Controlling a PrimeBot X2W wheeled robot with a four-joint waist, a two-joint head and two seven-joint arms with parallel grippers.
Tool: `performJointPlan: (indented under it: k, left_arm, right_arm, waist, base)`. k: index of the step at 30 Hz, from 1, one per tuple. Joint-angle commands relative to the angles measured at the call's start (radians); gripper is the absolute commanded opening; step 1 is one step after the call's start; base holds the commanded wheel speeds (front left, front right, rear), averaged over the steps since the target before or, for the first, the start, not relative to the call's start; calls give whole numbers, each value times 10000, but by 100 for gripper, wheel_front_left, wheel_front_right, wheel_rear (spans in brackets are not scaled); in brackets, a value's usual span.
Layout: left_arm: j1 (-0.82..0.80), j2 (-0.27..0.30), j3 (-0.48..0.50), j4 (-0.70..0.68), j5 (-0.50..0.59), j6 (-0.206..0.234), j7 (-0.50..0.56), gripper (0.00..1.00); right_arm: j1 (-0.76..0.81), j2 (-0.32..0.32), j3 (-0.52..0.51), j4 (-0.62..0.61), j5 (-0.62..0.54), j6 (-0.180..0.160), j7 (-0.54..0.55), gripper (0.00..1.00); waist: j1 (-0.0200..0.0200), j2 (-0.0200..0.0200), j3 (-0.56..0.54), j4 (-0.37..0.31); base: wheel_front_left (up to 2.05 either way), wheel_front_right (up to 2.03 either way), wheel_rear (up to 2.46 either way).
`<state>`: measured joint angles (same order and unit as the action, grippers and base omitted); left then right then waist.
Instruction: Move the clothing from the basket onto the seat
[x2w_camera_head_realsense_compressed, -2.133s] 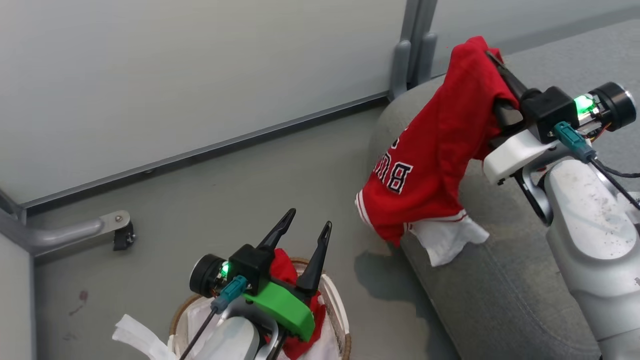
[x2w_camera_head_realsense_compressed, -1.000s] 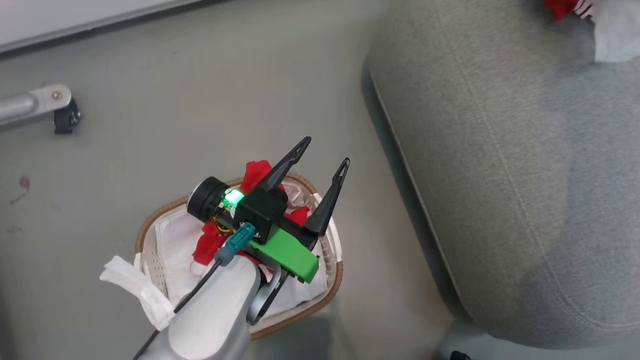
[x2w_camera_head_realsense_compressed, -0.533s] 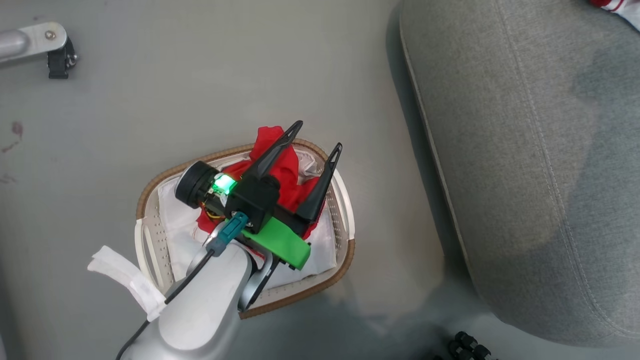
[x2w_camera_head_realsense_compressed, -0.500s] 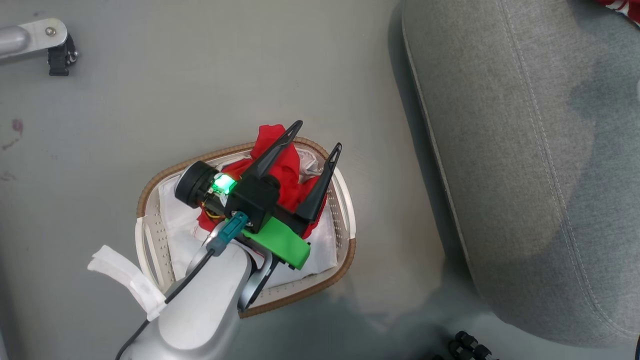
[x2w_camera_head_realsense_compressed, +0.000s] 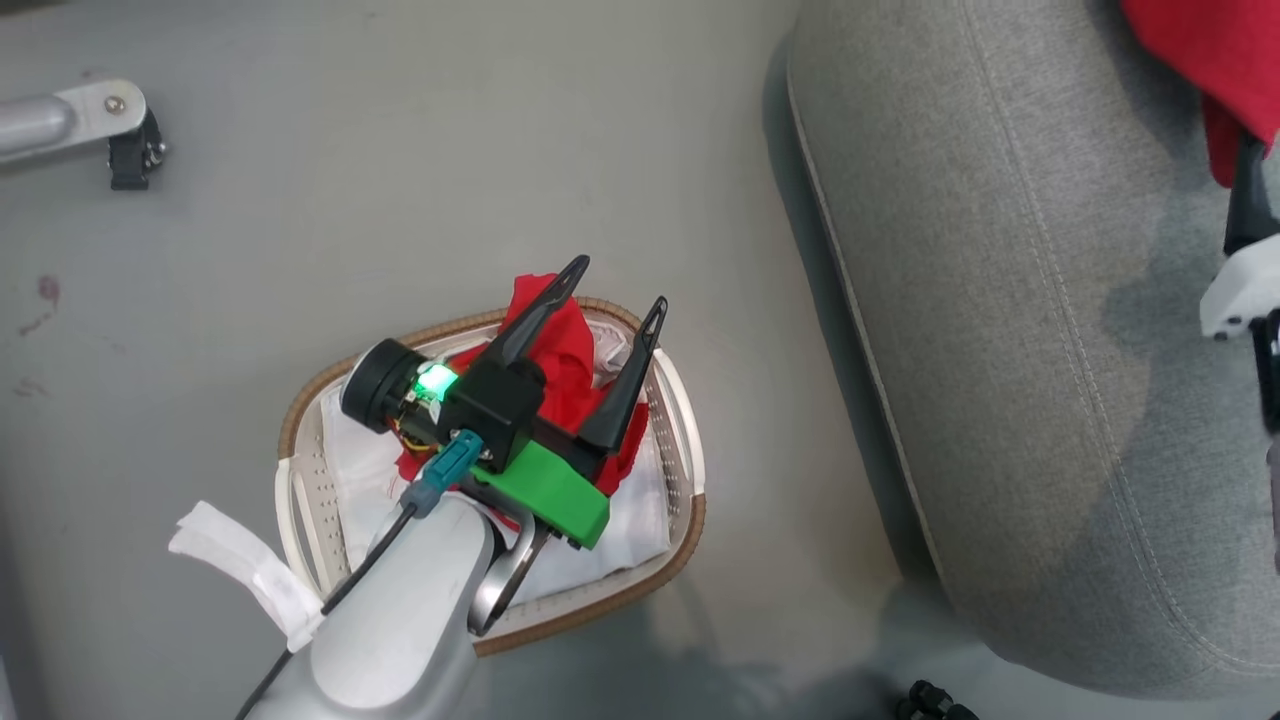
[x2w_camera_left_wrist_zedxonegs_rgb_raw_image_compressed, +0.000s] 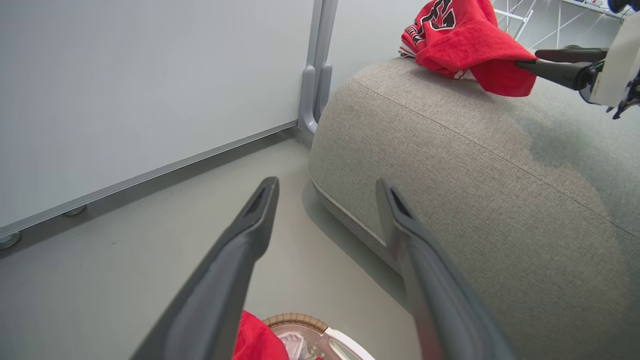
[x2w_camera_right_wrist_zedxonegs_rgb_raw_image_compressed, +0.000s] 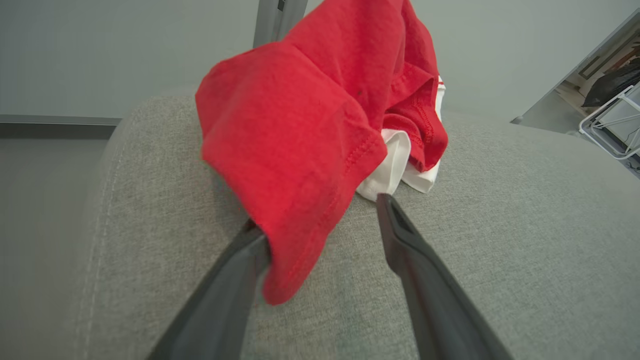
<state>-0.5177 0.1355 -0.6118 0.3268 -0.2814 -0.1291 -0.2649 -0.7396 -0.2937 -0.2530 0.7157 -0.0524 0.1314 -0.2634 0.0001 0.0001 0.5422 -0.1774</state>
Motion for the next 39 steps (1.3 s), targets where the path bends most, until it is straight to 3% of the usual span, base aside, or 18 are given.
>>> performJointPlan:
  k: [1,10,22,33,39]
  left_arm:
    - [180,-24,87,-4,-63,-26,7,100]
    - [881,-157,612,-2,-219,-26,8,100]
    - [2052,-559,1901,107,-300,-26,7,100]
    - [3422,-739,4316,141,83,17,7,100]
    - [4157,-806,5026,126,146,4,7,100]
  right_arm:
    - [339,59,-48,-114,48,-14,-20,100]
    - [1977,410,-94,-878,261,-14,-21,100]
    - [1849,261,686,-1373,270,-14,-19,100]
    - [2836,1656,1400,-2158,383,-14,-20,100]
    - [4011,2262,1736,-2633,492,-14,-20,100]
  waist:
    - [-1,-1,-308,-37]
    - [-1,-1,-1559,-77]
    - [-1,-1,-3449,681]
    - [-1,-1,-4547,1566]
    - [-1,-1,-4880,1983]
  base:
    - [0,0,0]
    - [0,0,0]
    - [0,0,0]
    - [0,0,0]
    - [0,0,0]
